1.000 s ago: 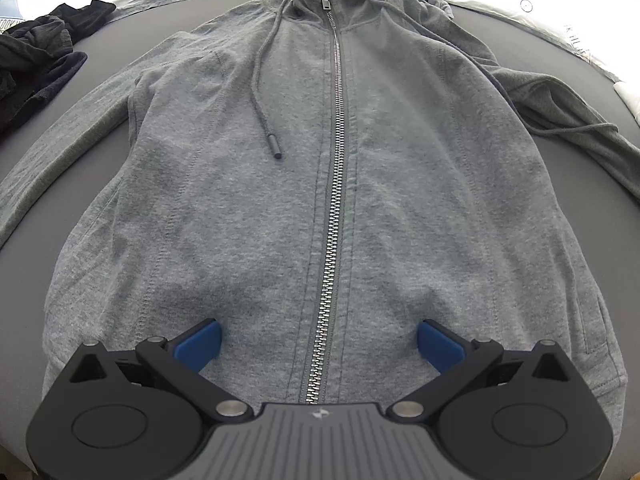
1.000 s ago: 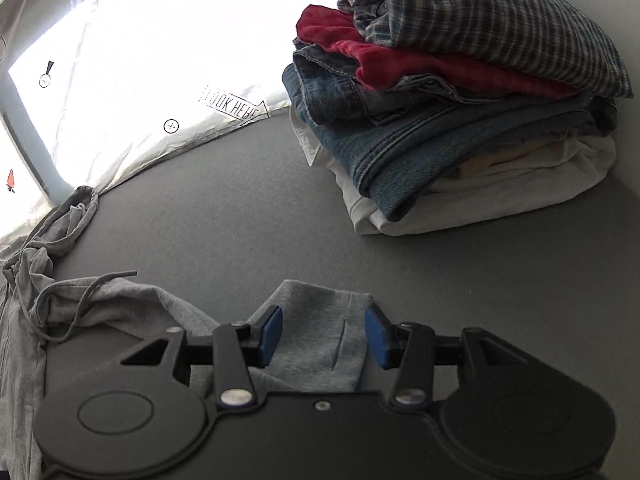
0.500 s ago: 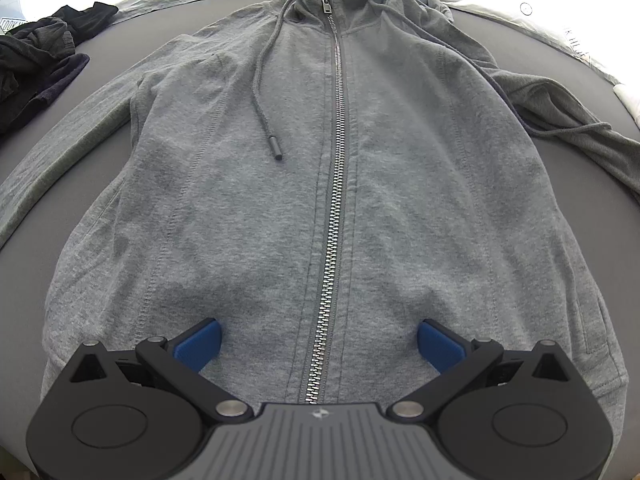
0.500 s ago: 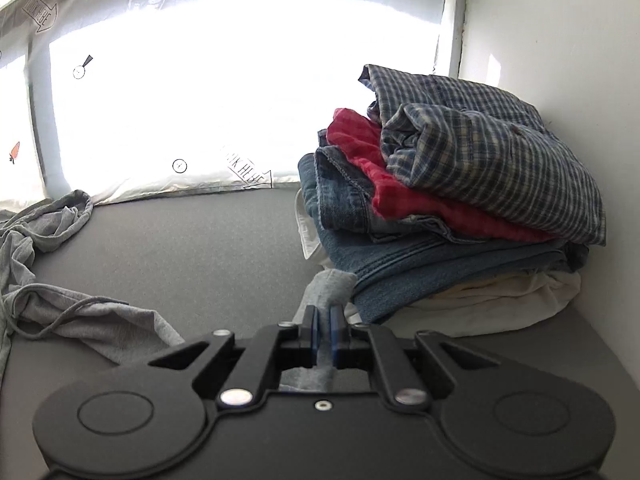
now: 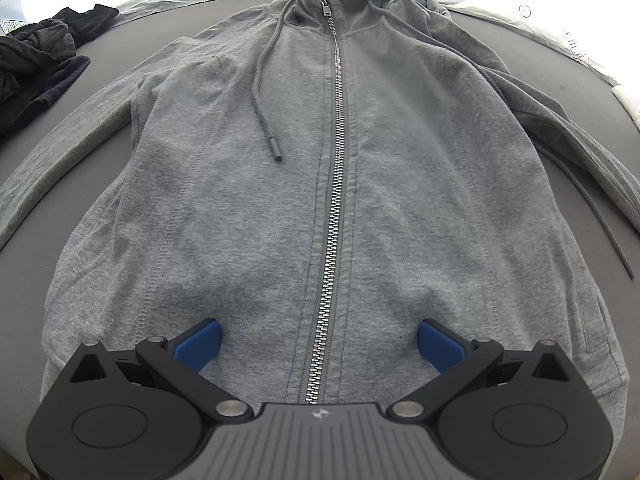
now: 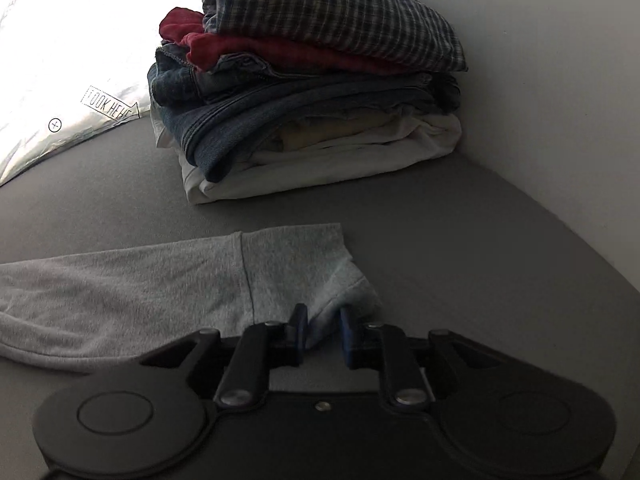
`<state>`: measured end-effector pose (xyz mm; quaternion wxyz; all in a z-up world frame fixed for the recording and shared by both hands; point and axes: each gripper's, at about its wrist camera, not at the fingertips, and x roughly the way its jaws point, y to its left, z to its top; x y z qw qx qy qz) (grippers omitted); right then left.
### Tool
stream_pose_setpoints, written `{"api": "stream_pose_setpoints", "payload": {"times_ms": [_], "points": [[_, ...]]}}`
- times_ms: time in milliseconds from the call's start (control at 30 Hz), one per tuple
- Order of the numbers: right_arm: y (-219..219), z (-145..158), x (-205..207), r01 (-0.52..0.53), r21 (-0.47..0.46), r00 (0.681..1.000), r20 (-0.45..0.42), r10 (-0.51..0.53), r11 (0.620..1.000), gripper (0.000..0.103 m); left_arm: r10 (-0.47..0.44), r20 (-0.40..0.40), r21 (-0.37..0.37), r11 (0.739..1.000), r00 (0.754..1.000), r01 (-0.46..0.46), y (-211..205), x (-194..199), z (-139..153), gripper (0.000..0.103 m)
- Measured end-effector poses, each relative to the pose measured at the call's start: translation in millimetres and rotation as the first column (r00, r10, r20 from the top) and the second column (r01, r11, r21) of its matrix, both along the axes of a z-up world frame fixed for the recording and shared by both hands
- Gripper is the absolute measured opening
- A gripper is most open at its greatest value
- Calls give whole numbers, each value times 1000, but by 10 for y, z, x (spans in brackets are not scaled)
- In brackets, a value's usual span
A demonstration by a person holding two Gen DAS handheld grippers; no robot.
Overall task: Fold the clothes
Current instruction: 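Pull the sleeve straight outward with the right gripper and release it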
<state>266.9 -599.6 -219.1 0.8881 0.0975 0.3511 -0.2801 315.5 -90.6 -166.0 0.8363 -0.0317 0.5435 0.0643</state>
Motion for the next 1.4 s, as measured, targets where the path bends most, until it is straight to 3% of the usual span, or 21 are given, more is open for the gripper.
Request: {"api": "stream_pose_setpoints", "payload": {"times_ms": [33,167,367,433,467,533,567,667,900,1100,1267,1400], "points": [[-23,21,-3,2,-1,1000,18,-2,1000,48,0,0,0,1000,1000,0,2,0,0,103],[-144,51,121,-14,-7,999,38,14,1000,56,-4,-3,-2,1000,1000,4,13,8,2,103],[-338,-63,339,-38,44,999,15,38,998,60,-1,3,-1,1000,1000,1,21,4,5,103],[-405,-100,394,-38,75,999,10,38,996,53,0,8,0,1000,1000,0,20,-1,6,103],[-415,-96,401,-40,61,999,6,40,997,33,1,10,1,1000,1000,-1,20,-4,7,103],[-411,-67,395,-47,6,999,-4,47,999,3,4,13,2,1000,1000,-4,19,-9,6,103],[-409,-45,390,-52,-43,999,-17,52,998,1,5,14,2,1000,1000,-5,19,-10,6,103],[-534,35,360,-40,-146,999,-31,36,989,1,4,15,2,1000,1000,-4,21,-14,5,103],[-894,-66,358,64,-186,995,-64,-77,980,1,4,19,2,1000,1000,-4,15,-20,2,103],[-807,-6,274,115,-275,991,-28,-128,954,1,8,32,5,1000,999,-9,4,-42,-1,103],[-813,-206,308,67,-252,988,-121,-100,965,1,10,39,5,1000,999,-11,8,-32,-11,103],[-660,-139,174,79,-222,989,-104,-104,972,4,8,41,2,1000,999,-8,17,-39,-12,103]]}}
